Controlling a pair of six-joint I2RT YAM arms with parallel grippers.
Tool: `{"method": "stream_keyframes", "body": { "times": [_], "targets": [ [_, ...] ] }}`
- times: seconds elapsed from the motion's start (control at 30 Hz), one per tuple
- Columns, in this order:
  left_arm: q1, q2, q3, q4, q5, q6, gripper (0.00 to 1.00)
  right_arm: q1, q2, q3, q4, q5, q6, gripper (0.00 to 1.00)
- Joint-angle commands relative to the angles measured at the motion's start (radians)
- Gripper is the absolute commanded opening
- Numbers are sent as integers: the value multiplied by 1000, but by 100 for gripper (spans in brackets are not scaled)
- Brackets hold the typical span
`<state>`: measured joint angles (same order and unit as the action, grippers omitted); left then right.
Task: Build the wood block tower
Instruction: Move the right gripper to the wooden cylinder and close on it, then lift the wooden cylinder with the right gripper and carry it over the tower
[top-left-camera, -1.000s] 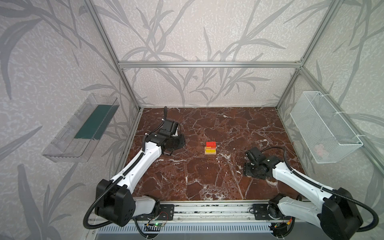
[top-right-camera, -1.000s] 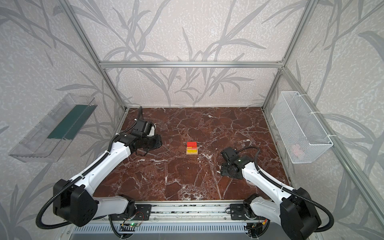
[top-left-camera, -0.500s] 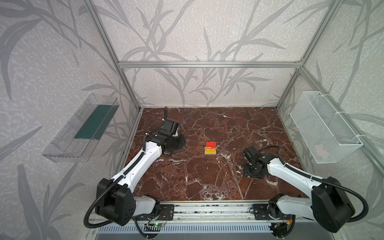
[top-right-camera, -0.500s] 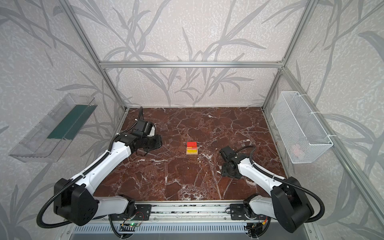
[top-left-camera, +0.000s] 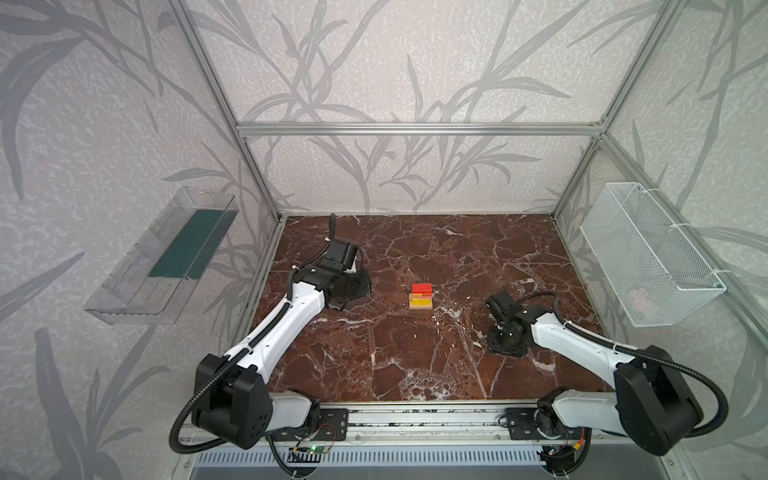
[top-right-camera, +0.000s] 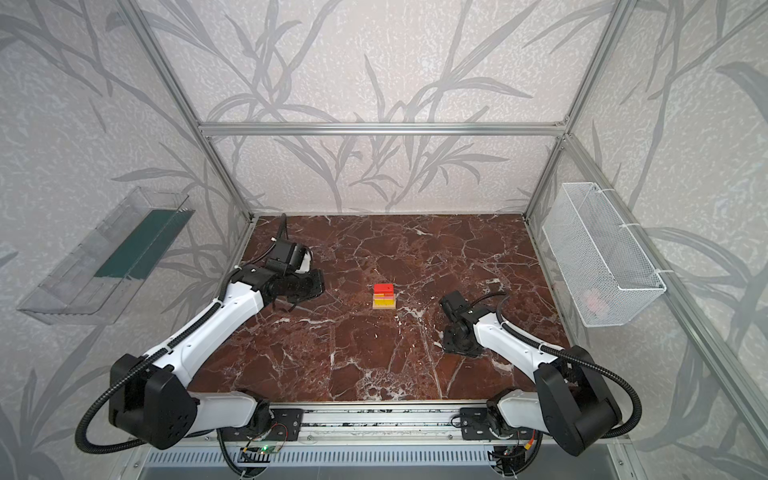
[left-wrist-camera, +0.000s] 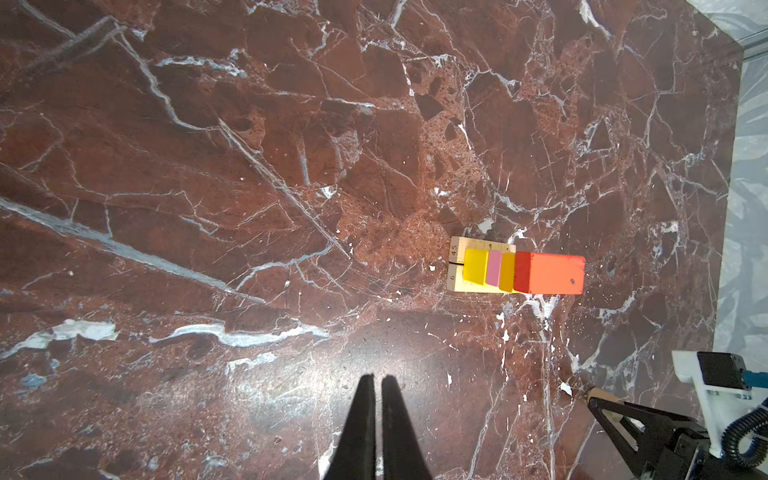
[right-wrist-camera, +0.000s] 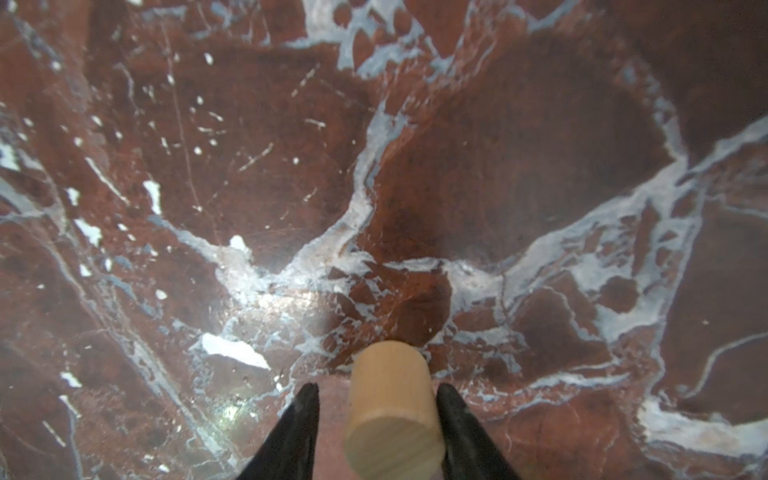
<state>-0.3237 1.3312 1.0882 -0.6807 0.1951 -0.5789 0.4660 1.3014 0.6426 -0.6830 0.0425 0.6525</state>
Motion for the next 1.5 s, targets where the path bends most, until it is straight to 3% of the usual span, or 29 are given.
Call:
{"method": "stream_keyframes", "body": {
  "times": [0.0, 0.3, 0.57, 0.73, 1.1, 1.47],
  "targets": [
    [6, 6, 4, -18, -13, -1, 7, -12, 2, 26, -6, -8, -7, 45],
    [5, 6, 10, -19, -11, -1, 7, -23, 2, 24, 0, -19, -40, 37],
    [6, 3, 10, -20, -11, 4, 7, -24, 4, 66, -44, -24, -59, 19],
    [6, 9, 3, -10, -15, 8, 7, -23, 1, 139, -112, -29, -96, 13],
    [6, 28, 7, 10, -15, 25, 7, 34, 48, 442, -253, -35, -153, 7],
    [9, 26, 7, 19, -48, 42, 7, 165, 303, 825, -338, 25, -193, 6]
  ]
}}
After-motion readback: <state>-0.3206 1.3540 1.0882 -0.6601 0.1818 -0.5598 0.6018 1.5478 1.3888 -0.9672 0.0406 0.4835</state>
